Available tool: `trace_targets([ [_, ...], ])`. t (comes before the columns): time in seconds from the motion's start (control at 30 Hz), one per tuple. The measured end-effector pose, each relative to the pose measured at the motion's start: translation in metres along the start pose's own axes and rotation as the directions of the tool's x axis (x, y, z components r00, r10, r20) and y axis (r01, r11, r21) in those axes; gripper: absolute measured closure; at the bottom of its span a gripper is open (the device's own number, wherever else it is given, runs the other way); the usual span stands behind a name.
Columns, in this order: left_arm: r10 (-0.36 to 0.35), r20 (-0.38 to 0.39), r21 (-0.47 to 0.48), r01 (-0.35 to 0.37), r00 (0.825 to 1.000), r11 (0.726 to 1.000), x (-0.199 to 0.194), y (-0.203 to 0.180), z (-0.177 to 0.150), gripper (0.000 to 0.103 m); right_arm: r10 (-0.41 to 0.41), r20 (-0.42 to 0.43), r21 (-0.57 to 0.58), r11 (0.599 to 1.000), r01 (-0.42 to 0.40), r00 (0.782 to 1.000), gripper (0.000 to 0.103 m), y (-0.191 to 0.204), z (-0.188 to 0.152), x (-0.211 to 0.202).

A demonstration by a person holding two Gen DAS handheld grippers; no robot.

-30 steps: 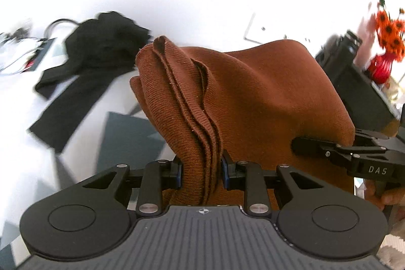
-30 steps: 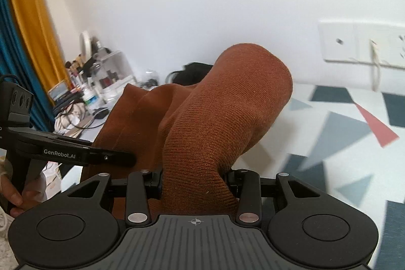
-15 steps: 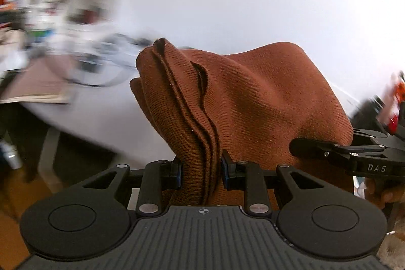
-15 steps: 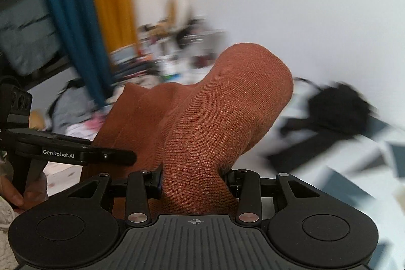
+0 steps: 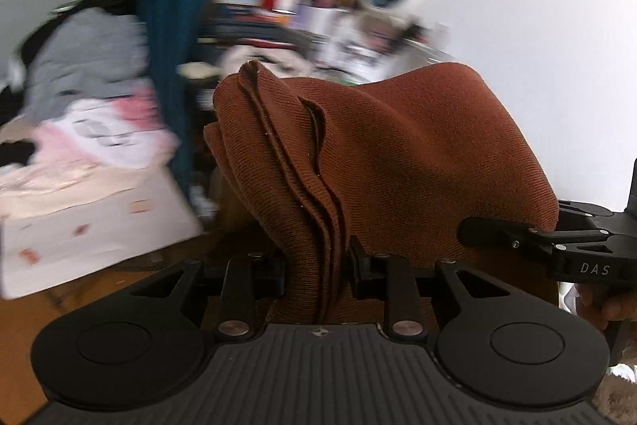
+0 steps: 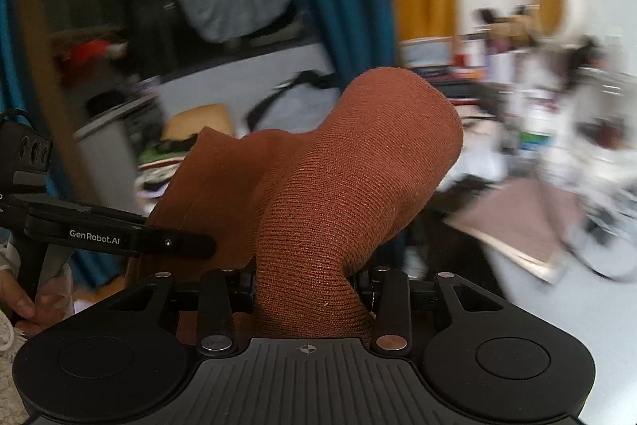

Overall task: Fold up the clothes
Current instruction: 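Carry the held sweater with both tools toward the wooden chair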

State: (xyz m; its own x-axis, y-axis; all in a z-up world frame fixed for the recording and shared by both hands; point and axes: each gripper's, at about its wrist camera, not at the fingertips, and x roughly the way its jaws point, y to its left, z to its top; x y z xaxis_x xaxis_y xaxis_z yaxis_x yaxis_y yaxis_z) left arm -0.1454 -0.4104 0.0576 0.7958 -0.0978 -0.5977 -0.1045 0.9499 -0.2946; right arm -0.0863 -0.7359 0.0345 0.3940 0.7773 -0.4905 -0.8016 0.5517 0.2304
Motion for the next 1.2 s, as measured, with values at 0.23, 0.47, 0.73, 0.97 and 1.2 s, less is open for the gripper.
trace_targets([
  [0.23,0.139,-0.01,-0.103,-0.14,0.99,0.985,-0.003,0.098,0.018,0.075,0.155,-0.081,-0.051,0.986,-0.159,0.985,0.068,0.034,0.038,0.111],
  [0.47,0.206,-0.058,-0.153,-0.212,0.977,0.965,0.028,0.212,0.056,0.075,0.25,-0.118,-0.032,0.966,-0.256,0.961,0.068,0.052,0.084,0.249],
  [0.73,0.306,-0.104,-0.18,-0.32,0.946,0.93,0.04,0.334,0.122,0.075,0.351,-0.153,-0.026,0.933,-0.359,0.924,0.068,0.084,0.157,0.399],
  [0.97,0.328,-0.092,-0.232,-0.34,0.94,0.911,0.036,0.411,0.15,0.075,0.377,-0.179,-0.062,0.917,-0.393,0.908,0.068,0.119,0.203,0.486],
  [1.2,0.27,-0.097,-0.241,-0.286,0.958,0.927,0.039,0.506,0.16,0.075,0.318,-0.182,-0.062,0.941,-0.333,0.931,0.068,0.172,0.215,0.561],
])
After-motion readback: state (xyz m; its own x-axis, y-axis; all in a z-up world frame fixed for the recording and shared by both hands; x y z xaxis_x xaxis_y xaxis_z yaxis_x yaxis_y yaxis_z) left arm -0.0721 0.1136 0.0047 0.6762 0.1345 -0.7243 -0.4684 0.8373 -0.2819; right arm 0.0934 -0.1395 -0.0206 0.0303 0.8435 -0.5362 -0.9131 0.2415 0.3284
